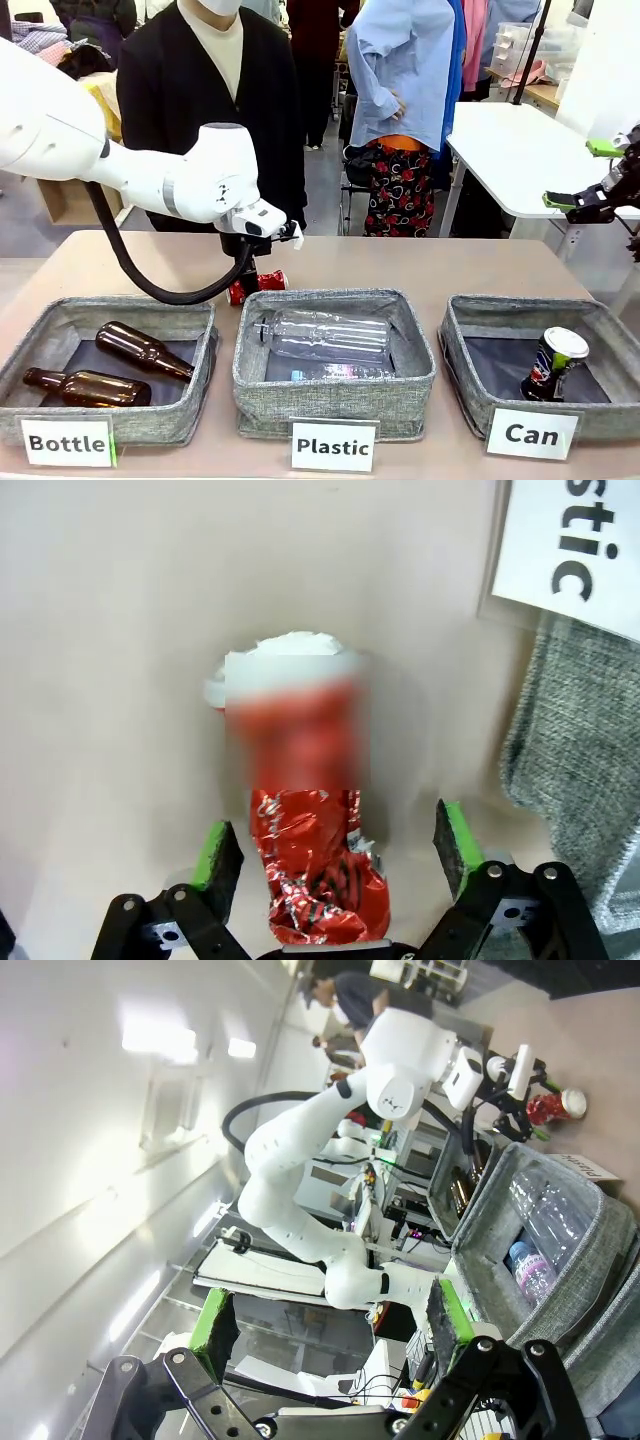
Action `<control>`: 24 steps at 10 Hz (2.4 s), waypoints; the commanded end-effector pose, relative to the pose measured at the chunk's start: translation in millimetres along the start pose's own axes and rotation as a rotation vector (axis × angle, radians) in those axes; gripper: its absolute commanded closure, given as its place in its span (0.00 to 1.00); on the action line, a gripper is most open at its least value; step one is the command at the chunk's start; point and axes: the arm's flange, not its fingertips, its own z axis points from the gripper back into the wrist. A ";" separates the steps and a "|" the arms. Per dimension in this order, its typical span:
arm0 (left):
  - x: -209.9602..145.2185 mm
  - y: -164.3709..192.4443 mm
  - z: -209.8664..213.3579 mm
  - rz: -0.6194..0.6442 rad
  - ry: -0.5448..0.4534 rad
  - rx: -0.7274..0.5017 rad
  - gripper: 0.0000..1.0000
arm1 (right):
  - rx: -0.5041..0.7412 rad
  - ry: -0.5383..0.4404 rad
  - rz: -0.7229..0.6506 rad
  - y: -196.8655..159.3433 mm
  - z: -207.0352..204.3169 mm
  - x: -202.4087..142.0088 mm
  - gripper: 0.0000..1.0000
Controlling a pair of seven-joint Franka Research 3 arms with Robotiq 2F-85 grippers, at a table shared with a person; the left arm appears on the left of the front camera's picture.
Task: Sort the can waste into the basket.
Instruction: Pick up the can waste from the table and place it in the right Fabric basket.
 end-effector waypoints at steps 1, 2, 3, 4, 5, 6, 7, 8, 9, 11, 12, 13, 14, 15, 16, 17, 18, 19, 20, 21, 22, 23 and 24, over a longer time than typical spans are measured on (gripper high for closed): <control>-2.2 3.7 2.8 0.039 0.034 0.077 0.48 | 0.006 0.008 0.022 1.9 1.9 1.0 0.00; -1.8 4.4 4.0 0.035 0.041 0.087 0.60 | 0.006 0.008 0.022 1.9 1.9 1.0 0.00; -3.0 4.5 3.7 0.035 0.039 0.089 1.00 | 0.006 0.008 0.022 1.9 1.9 1.0 0.00; -2.6 5.6 4.9 0.035 0.037 0.095 1.00 | 0.006 0.008 0.022 1.9 1.9 1.0 0.00; -4.0 6.7 8.0 0.041 0.038 0.101 0.77 | 0.006 0.008 0.022 1.9 1.9 1.0 0.00; -7.9 5.5 14.2 0.055 0.036 0.115 0.87 | 0.006 0.008 0.022 1.9 1.9 1.0 0.00; -14.7 2.8 24.1 0.063 0.015 0.133 1.00 | 0.006 0.008 0.022 1.9 1.9 1.0 0.00; -27.3 -2.4 42.3 0.053 -0.022 0.157 1.00 | 0.006 0.008 0.022 1.9 1.9 1.0 0.00; -46.1 -11.5 69.3 0.065 -0.064 0.199 1.00 | 0.006 0.008 0.022 1.9 1.9 1.0 0.00; -88.0 -42.8 129.4 -0.026 -0.178 0.235 1.00 | 0.006 0.008 0.022 1.9 1.9 1.0 0.00; -103.0 -62.1 147.6 -0.108 -0.214 0.227 1.00 | 0.006 0.008 0.022 1.9 1.9 1.0 0.00; -116.0 -84.0 158.8 -0.222 -0.245 0.216 1.00 | 0.006 0.008 0.022 1.9 1.9 1.0 0.00; -129.1 -107.3 163.1 -0.270 -0.286 0.213 1.00 | 0.006 0.008 0.022 1.9 1.9 1.0 0.00; -136.7 -128.3 158.7 -0.291 -0.316 0.214 1.00 | 0.006 0.008 0.022 1.9 1.9 1.0 0.00; -138.6 -146.5 148.2 -0.303 -0.350 0.211 1.00 | 0.006 0.008 0.022 1.9 1.9 1.0 0.00; -137.9 -149.5 135.5 -0.246 -0.347 0.217 0.79 | 0.006 0.008 0.022 1.9 1.9 1.0 0.00; -121.1 -130.8 162.9 -0.279 -0.318 0.226 0.79 | 0.006 0.008 0.022 1.9 1.9 1.0 0.00; -121.1 -130.8 162.9 -0.279 -0.318 0.226 0.79 | 0.006 0.008 0.022 1.9 1.9 1.0 0.00; -121.1 -130.8 162.9 -0.279 -0.318 0.226 0.79 | 0.006 0.008 0.022 1.9 1.9 1.0 0.00; -127.6 -146.0 151.0 -0.284 -0.329 0.214 0.72 | 0.000 0.000 0.001 0.3 0.2 0.3 0.00; -82.1 -148.3 172.2 -0.368 -0.395 0.214 0.72 | -0.175 0.062 0.057 20.0 3.6 -6.3 0.00; -30.0 -163.4 201.5 -0.491 -0.477 0.137 0.72 | -0.286 0.077 0.062 33.9 20.5 -13.4 0.00; 12.1 -176.7 223.9 -0.629 -0.527 0.111 0.72 | -0.381 0.078 0.070 43.2 43.2 -22.2 0.00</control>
